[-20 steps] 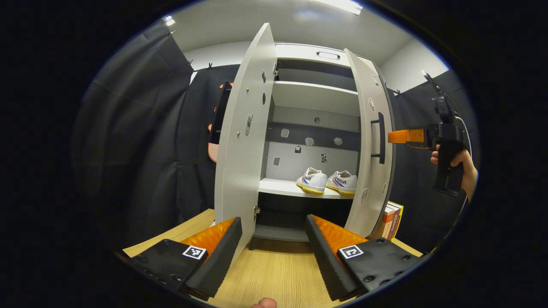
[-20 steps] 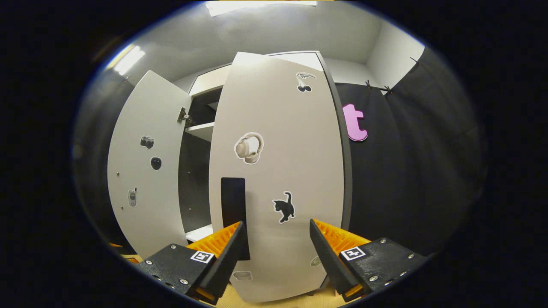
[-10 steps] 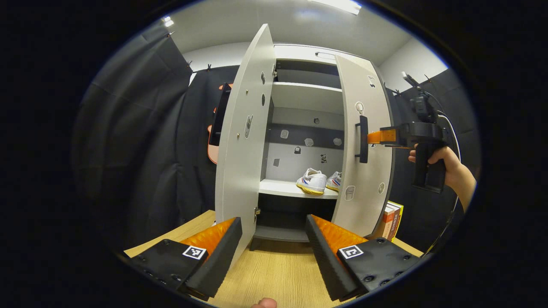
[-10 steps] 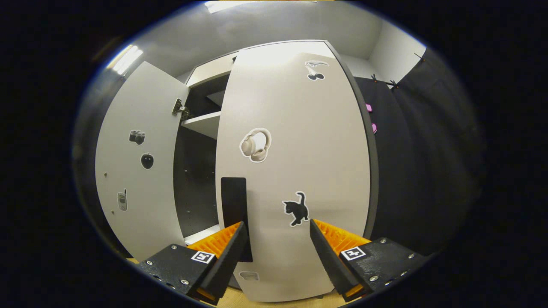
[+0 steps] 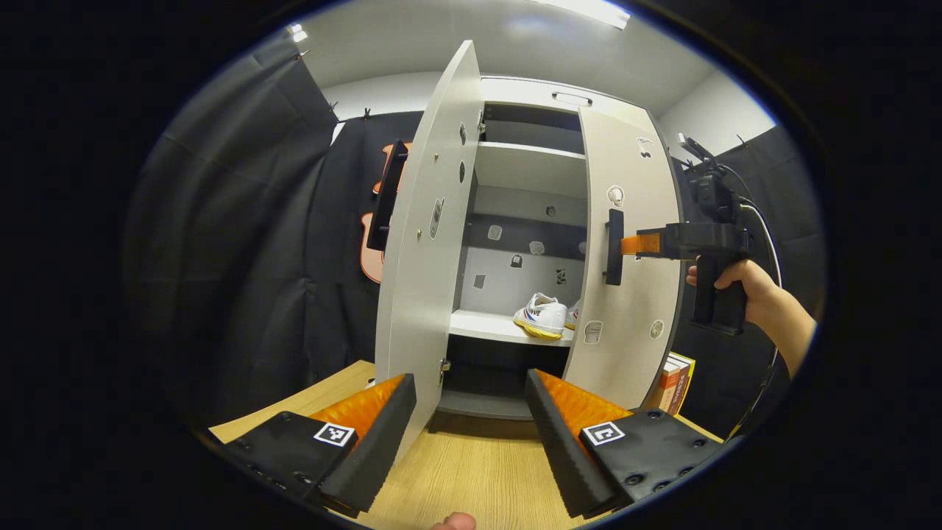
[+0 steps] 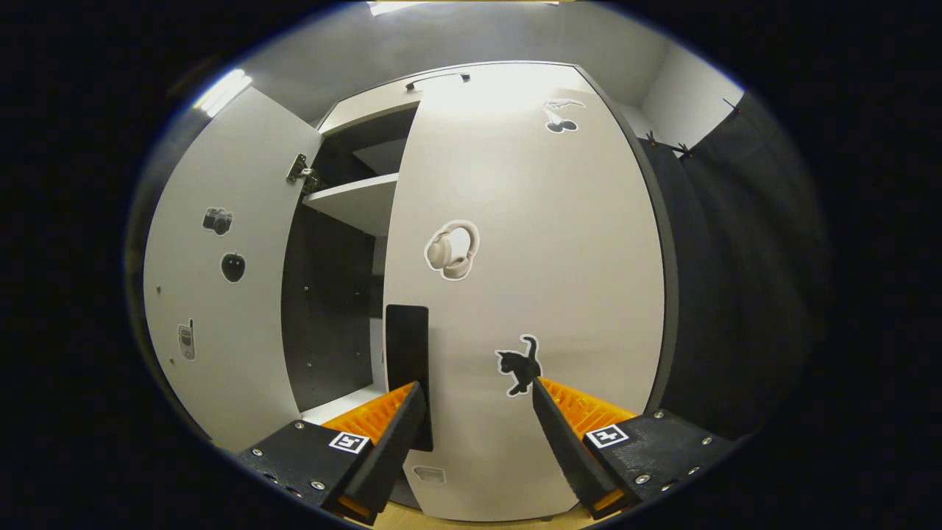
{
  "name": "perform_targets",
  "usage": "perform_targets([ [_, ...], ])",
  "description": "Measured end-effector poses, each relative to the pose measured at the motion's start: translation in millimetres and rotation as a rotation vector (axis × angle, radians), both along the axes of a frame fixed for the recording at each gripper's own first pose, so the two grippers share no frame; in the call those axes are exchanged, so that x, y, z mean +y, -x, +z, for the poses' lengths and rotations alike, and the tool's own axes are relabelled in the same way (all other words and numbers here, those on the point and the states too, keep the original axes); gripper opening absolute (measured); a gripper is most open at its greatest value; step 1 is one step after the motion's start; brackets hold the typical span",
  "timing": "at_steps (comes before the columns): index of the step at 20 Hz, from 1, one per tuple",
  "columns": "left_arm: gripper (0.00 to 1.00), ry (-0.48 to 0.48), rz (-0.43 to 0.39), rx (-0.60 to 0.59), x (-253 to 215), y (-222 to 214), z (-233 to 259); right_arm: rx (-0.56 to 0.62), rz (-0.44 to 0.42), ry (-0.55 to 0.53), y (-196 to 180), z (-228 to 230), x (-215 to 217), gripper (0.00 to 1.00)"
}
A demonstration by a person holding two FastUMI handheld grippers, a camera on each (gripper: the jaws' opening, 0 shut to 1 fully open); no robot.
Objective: Grab one shoe with the right hand and put it into the shoe cabinet, grab the other shoe with the left hand and put it into the shoe cabinet; then close the right door with the right hand and the left door with the left hand.
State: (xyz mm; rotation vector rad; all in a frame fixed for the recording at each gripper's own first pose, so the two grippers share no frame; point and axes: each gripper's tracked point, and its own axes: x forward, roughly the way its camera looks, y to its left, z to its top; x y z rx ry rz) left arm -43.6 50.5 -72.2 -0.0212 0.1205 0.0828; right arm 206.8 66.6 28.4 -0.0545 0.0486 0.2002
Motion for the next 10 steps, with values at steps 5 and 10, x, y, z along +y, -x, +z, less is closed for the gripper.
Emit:
perform_targets([
  [5,0.99,0.003,-0.001,0.006,6.5,-4.5,-3.0,-0.004,-0.008,0.012,-4.5,-2.1,1.1,0.92],
  [10,0.97,0.012,-0.02,0.006,3.6,-9.9,-1.6,-0.002,-0.001,0.014,11.4,2.5,-0.6,0.92],
])
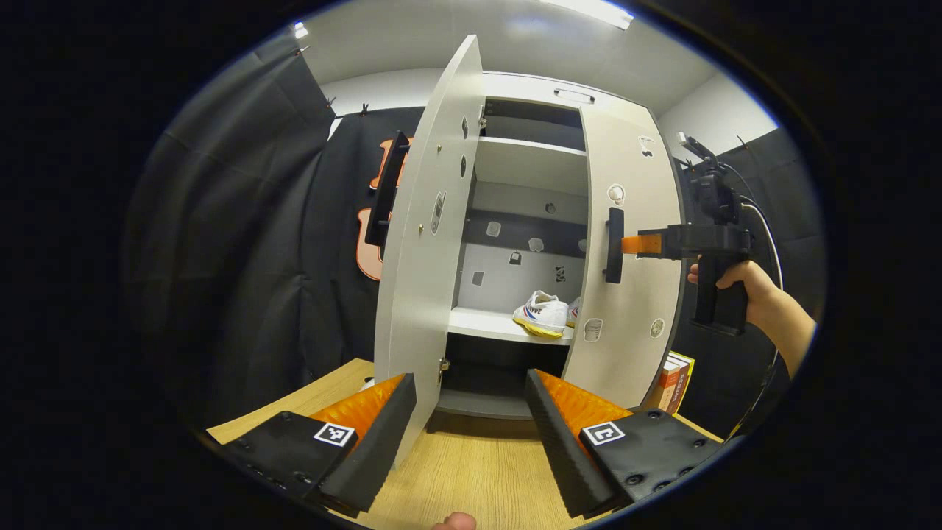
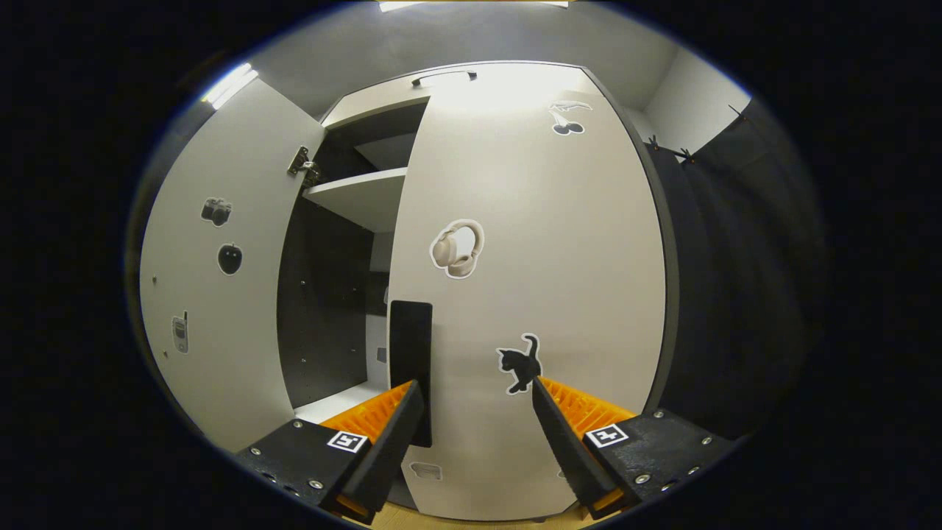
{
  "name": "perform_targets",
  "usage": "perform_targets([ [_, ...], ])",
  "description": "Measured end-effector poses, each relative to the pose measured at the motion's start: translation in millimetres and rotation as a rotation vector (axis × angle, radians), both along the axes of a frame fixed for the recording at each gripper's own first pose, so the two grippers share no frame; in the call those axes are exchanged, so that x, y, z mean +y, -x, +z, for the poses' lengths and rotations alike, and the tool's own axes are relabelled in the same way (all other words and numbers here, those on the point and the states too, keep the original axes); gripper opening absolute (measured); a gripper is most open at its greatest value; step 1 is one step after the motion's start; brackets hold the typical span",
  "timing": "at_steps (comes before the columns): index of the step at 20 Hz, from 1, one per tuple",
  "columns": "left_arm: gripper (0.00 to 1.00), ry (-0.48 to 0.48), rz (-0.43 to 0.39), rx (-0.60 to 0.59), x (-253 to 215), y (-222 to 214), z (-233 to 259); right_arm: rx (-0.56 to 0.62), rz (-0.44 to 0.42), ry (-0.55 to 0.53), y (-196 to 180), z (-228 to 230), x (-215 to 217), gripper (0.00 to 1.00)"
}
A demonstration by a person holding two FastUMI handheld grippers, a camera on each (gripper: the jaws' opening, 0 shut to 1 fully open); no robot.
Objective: Grab one shoe with the right hand and put it into the shoe cabinet, grab the other shoe with the left hand and put it into the shoe cabinet; then close the right door with the right hand and the left door with the left hand.
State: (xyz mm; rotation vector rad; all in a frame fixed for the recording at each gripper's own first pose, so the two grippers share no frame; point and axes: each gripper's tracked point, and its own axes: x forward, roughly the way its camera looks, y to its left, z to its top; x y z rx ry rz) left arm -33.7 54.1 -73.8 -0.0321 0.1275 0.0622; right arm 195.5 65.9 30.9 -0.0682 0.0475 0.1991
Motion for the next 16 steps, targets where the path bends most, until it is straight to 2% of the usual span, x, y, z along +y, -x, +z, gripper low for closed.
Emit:
perform_targets([
  [3,0.99,-0.005,-0.015,-0.003,-5.3,-0.4,1.5,-0.004,-0.013,-0.004,31.1,1.7,-9.3,0.92],
  [7,0.96,-0.001,-0.035,-0.002,-15.2,-0.4,0.6,-0.013,-0.036,-0.037,80.1,-8.0,-21.9,0.92],
  [8,0.99,0.003,-0.042,0.001,-18.8,-2.4,0.0,-0.014,-0.046,-0.041,91.8,-12.2,-26.3,0.92],
  [10,0.96,0.007,-0.055,-0.002,-26.0,-3.1,2.8,-0.012,-0.055,-0.037,116.5,-23.2,-33.2,0.92],
  [14,0.99,0.001,-0.075,-0.004,-39.6,-2.9,5.2,0.004,-0.09,-0.035,162.2,-53.0,-43.8,0.92],
  [16,0.96,0.037,-0.075,-0.023,-42.2,-1.0,11.1,-0.007,-0.096,-0.009,175.1,-63.2,-48.1,0.92],
])
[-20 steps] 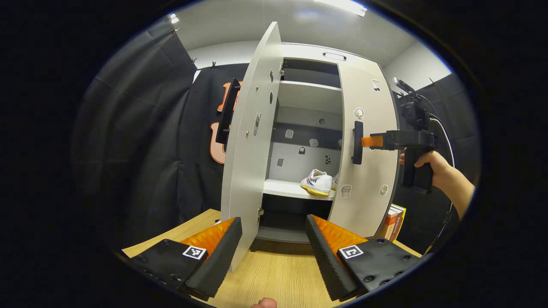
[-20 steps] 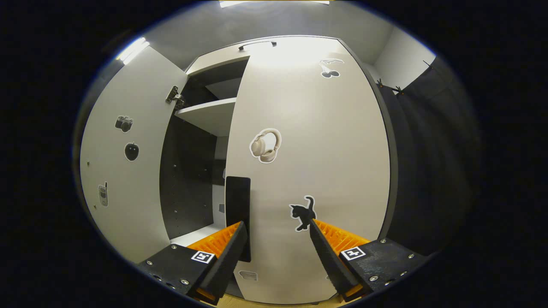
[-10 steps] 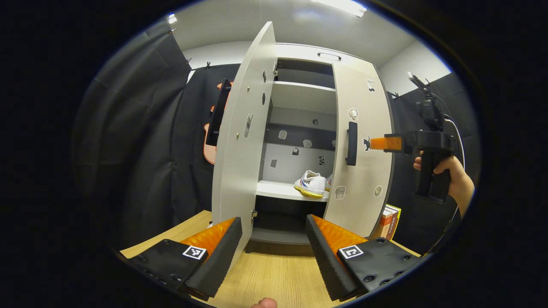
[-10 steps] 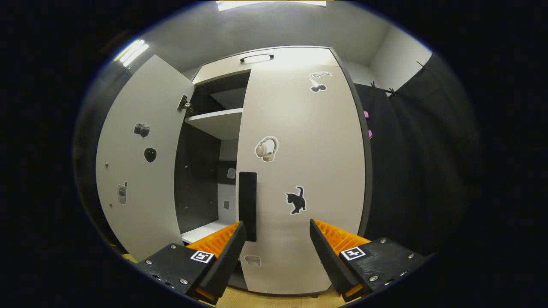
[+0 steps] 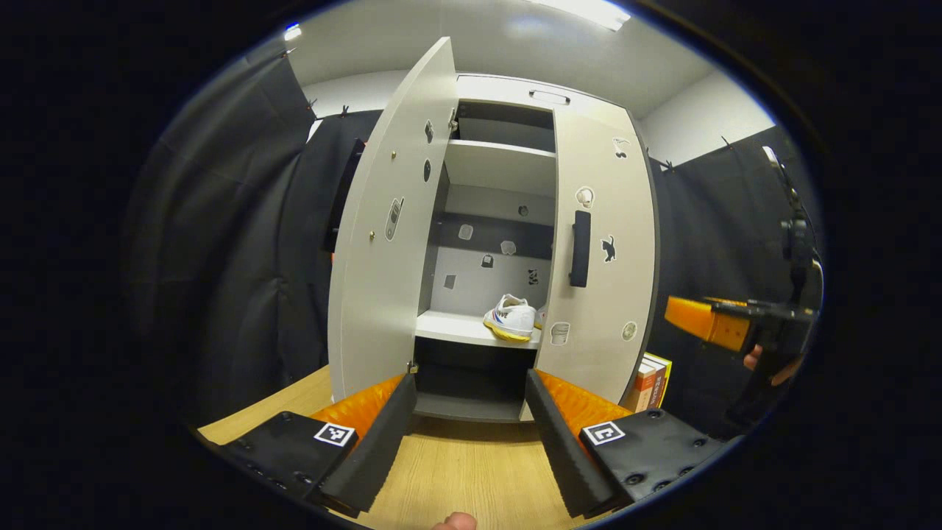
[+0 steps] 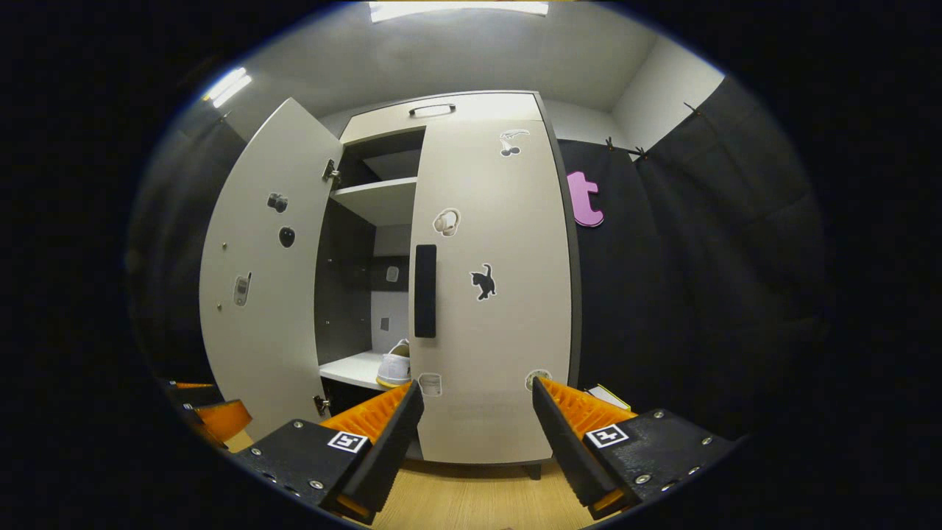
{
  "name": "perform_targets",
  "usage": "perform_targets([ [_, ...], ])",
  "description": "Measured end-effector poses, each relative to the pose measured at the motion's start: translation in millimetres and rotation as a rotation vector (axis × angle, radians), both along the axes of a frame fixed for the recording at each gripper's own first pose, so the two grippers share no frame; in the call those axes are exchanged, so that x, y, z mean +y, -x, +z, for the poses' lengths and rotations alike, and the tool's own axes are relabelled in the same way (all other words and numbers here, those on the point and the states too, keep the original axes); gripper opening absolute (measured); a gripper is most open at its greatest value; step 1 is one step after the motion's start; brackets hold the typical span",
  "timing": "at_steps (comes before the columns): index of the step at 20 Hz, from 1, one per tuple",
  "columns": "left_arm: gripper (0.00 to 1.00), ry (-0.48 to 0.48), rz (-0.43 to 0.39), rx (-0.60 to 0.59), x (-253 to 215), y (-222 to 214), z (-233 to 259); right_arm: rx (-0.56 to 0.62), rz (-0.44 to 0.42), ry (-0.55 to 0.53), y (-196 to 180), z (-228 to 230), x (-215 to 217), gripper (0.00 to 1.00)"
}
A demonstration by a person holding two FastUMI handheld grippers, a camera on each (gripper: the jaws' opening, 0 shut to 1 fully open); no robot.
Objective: Grab one shoe with the right hand and put it into the shoe cabinet, grab the other shoe with the left hand and put it into the shoe cabinet; then close the right door with the right hand and the left door with the left hand.
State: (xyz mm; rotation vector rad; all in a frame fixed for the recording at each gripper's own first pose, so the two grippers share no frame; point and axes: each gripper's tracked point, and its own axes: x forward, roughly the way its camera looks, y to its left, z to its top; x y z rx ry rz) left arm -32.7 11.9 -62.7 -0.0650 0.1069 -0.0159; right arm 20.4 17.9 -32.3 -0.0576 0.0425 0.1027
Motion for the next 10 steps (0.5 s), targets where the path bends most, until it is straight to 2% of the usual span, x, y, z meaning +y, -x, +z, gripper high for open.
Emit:
perform_targets([
  [3,0.96,0.086,0.026,-0.064,10.7,3.9,30.5,-0.031,-0.022,0.032,10.2,1.2,-11.3,0.92],
  [5,0.99,0.095,0.106,-0.134,44.6,3.1,66.6,-0.045,-0.023,0.007,14.2,5.5,-14.2,0.92],
  [10,0.94,-0.029,0.317,-0.162,157.0,-6.2,127.2,0.0,-0.032,-0.026,20.1,-5.6,-20.3,0.92],
])
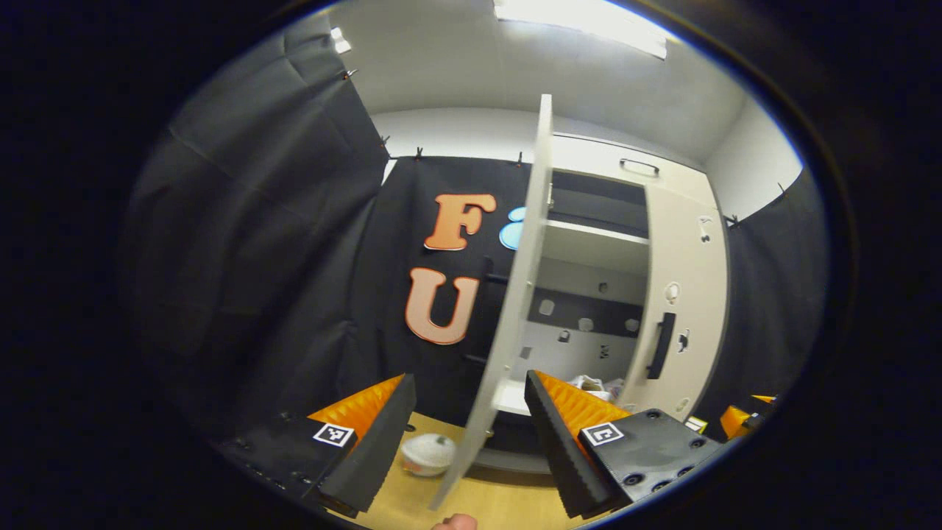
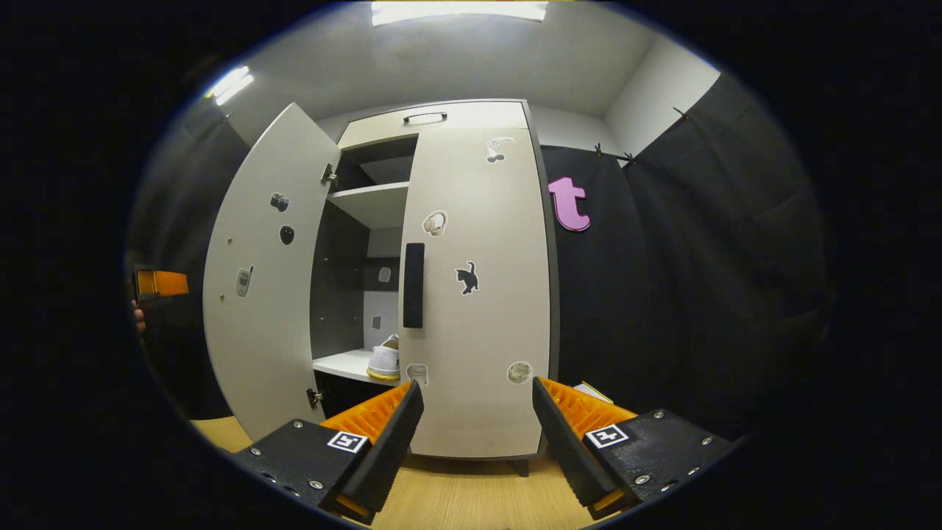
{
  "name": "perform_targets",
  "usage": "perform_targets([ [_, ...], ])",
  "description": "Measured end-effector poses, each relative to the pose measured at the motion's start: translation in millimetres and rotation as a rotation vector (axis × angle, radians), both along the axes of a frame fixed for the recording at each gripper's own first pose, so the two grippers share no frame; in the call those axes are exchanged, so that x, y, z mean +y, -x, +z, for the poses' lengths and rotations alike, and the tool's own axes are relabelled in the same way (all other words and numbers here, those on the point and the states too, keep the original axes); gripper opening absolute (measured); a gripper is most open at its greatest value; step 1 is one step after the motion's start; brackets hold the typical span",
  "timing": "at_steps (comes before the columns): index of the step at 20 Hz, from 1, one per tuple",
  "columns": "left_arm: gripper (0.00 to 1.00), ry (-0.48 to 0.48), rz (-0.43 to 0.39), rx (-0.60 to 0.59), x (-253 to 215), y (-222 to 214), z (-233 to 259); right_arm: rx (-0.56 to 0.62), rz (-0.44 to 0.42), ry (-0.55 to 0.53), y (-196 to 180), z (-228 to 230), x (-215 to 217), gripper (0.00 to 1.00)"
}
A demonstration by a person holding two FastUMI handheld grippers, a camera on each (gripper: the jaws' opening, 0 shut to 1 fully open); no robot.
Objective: Grab one shoe with the right hand and put it into the shoe cabinet, grab the other shoe with the left hand and put it into the shoe cabinet; then close the right door with the right hand and the left door with the left hand.
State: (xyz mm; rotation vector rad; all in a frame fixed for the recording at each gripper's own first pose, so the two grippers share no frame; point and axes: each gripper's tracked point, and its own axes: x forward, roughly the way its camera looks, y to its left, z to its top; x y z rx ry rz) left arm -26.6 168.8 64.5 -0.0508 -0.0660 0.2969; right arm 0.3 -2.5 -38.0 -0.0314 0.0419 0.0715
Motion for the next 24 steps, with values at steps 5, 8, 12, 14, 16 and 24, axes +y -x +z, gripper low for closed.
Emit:
perform_targets([
  [5,0.94,-0.052,0.097,0.057,67.5,-43.5,-7.5,-0.001,-0.013,-0.013,2.2,2.9,-4.1,0.92],
  [8,0.96,-0.04,0.09,0.054,74.9,-71.3,-19.9,-0.003,-0.022,0.008,4.9,4.5,-9.8,0.92],
  [12,0.96,-0.063,0.091,0.039,72.0,-79.7,-19.0,0.003,-0.043,0.009,6.5,4.9,-17.6,0.92],
  [14,0.99,-0.07,0.084,0.045,68.3,-82.3,-19.0,0.012,-0.051,0.0,5.4,2.5,-19.5,0.92],
  [16,0.91,-0.087,0.078,0.057,65.6,-82.6,-17.3,0.014,-0.051,-0.011,5.0,3.3,-19.6,0.92],
  [24,0.99,-0.032,0.021,0.058,28.8,-82.1,-23.6,0.017,-0.036,-0.027,6.5,3.7,-20.6,0.92],
])
